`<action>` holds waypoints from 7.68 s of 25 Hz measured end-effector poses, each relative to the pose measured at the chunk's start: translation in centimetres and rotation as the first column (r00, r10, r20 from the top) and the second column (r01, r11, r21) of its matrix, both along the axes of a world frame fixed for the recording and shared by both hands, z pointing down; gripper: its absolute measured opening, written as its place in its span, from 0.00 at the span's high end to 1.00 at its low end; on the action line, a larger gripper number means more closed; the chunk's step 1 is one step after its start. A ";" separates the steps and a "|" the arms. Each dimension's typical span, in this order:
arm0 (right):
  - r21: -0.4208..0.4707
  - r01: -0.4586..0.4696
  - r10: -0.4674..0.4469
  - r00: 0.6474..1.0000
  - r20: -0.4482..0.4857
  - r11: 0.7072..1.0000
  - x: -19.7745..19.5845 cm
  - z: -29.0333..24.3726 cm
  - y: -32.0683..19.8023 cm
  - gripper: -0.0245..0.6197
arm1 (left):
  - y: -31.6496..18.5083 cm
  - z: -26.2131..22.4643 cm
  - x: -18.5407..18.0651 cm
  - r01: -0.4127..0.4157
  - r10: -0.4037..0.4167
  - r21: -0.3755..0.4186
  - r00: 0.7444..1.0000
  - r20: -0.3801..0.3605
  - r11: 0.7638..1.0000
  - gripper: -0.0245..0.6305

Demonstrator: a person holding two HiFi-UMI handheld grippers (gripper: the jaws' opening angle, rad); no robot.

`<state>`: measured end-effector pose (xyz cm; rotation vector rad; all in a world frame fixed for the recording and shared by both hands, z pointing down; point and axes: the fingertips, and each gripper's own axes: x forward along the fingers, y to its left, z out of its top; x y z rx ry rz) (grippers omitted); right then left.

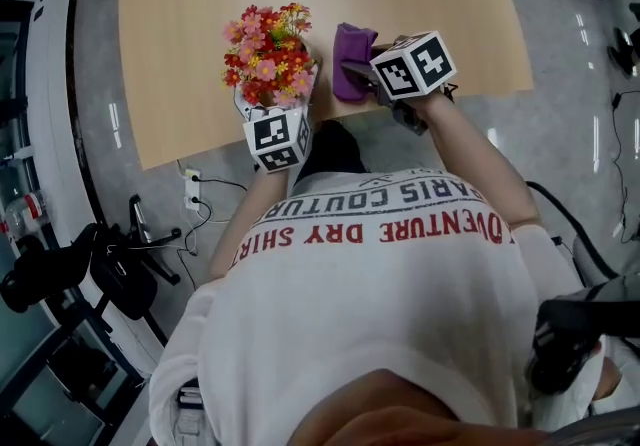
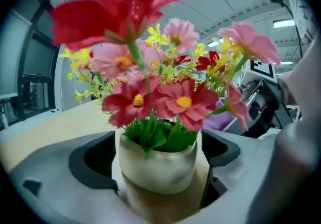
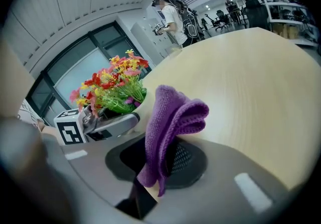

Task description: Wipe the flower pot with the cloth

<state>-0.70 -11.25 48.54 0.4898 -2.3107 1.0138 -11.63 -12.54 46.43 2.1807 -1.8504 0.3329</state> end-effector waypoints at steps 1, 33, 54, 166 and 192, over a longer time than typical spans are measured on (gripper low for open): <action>0.001 -0.004 0.004 1.000 0.001 1.000 0.1 0.0 0.1 0.86 | -0.1 0.2 0.1 0.012 -0.012 -0.007 1.000 0.002 1.000 0.17; -0.017 0.052 -0.050 0.989 0.137 0.998 -4.5 -4.4 -0.9 0.86 | -0.3 0.0 0.3 -0.524 0.527 -0.070 0.849 0.034 0.849 0.20; -0.041 0.073 -0.075 0.995 -0.060 0.996 -5.8 3.1 -1.9 0.86 | -0.5 1.2 -1.2 -0.553 0.557 -0.076 0.830 0.043 0.830 0.20; -0.021 -0.052 0.052 0.998 0.019 0.998 -1.0 0.7 1.9 0.86 | 1.5 1.1 -0.6 0.053 -0.063 -0.099 0.993 -0.095 0.994 0.29; -0.031 -0.036 0.039 0.996 0.085 0.999 -3.6 -0.6 -1.3 0.86 | 0.6 1.0 0.5 -0.490 0.479 -0.122 0.871 -0.112 0.863 0.29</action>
